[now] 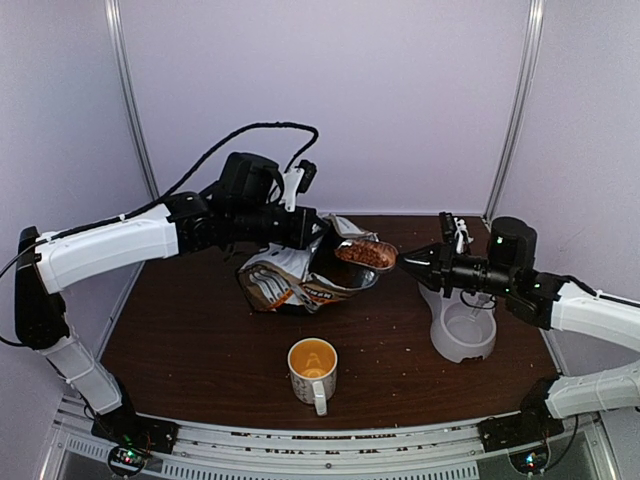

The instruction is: Serve the pet food

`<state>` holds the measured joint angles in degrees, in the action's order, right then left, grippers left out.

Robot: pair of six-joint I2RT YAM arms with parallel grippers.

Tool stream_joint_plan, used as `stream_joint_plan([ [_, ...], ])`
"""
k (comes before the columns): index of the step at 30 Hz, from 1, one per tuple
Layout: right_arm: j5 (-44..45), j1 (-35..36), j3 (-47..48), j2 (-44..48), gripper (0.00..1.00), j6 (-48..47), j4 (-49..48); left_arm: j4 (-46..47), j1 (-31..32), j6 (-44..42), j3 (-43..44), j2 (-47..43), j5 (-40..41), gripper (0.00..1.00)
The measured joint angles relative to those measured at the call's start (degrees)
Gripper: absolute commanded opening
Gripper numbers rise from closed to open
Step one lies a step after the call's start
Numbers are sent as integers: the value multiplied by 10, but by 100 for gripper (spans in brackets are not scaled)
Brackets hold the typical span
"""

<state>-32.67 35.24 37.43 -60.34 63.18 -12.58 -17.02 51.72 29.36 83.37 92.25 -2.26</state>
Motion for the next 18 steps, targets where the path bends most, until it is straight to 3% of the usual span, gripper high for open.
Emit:
stream_joint_plan([
  [18, -34, -54, -33, 101, 0, 58, -32, 3, -16, 40, 4, 0, 25, 0],
])
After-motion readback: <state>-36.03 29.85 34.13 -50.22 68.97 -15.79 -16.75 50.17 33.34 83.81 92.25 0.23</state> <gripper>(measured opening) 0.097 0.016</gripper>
